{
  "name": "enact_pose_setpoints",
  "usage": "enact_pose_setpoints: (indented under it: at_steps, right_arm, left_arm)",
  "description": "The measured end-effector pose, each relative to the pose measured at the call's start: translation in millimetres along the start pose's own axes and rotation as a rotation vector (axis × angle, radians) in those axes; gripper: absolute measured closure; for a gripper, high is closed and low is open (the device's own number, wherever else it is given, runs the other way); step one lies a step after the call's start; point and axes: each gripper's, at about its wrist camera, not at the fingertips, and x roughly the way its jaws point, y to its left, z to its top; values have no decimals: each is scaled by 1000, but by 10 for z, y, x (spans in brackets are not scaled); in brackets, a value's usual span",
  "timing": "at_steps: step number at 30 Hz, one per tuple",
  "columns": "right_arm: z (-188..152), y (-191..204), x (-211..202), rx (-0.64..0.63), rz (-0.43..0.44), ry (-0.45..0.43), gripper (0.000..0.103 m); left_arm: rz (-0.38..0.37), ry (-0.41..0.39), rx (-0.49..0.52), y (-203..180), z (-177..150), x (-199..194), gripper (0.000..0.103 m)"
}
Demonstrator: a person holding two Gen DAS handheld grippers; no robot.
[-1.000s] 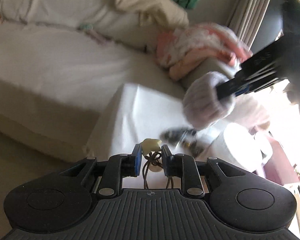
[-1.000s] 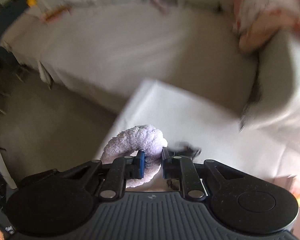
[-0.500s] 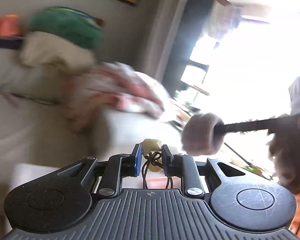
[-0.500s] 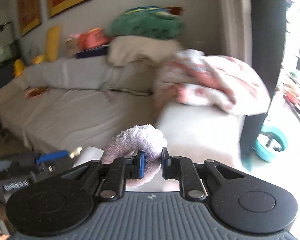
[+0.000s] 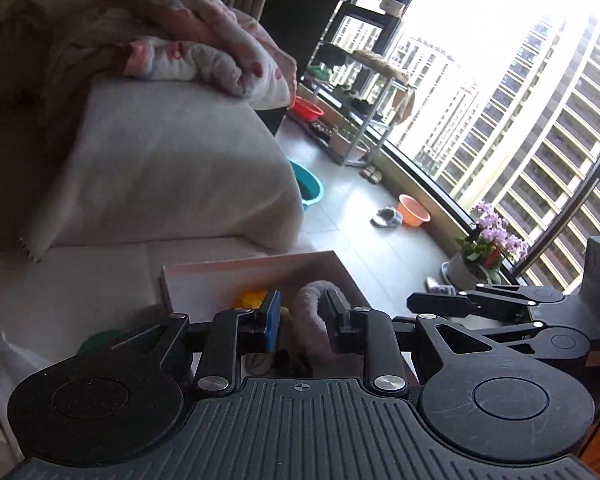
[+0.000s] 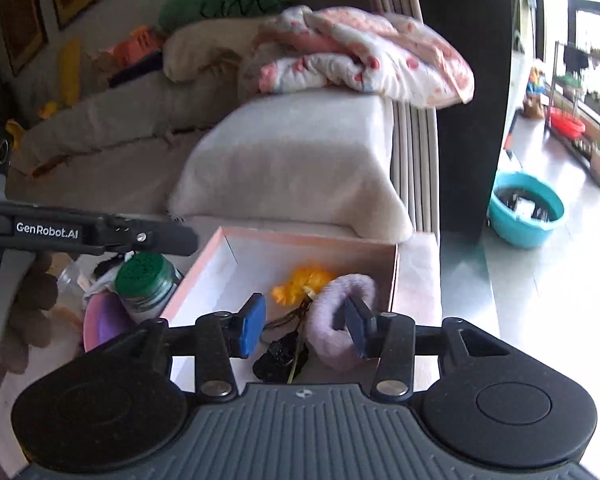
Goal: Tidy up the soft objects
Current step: 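Lower scrunchie and hair tie into the pink box and open both grippers, then grasp the black cable with the left gripper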
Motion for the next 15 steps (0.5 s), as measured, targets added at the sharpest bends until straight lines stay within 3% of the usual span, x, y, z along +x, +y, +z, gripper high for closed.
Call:
enact_pose_setpoints:
  at_steps: [5, 10, 13, 15]
  right_arm:
    - [-27, 356, -104, -97, -8, -34, 51]
    - [76, 886, -91, -176, 30, -49, 50]
    - [144, 1210, -93, -208, 52, -91, 47]
    - [196, 1455, -68, -239, 82, -90, 47]
  left_arm:
    - [115, -123, 3, 300, -20, -704, 77]
    - [287, -247, -48, 672, -372, -1413, 77]
    - [373, -271, -67, 881, -594, -1700, 77]
    - [380, -266, -85, 1002, -743, -1799, 77]
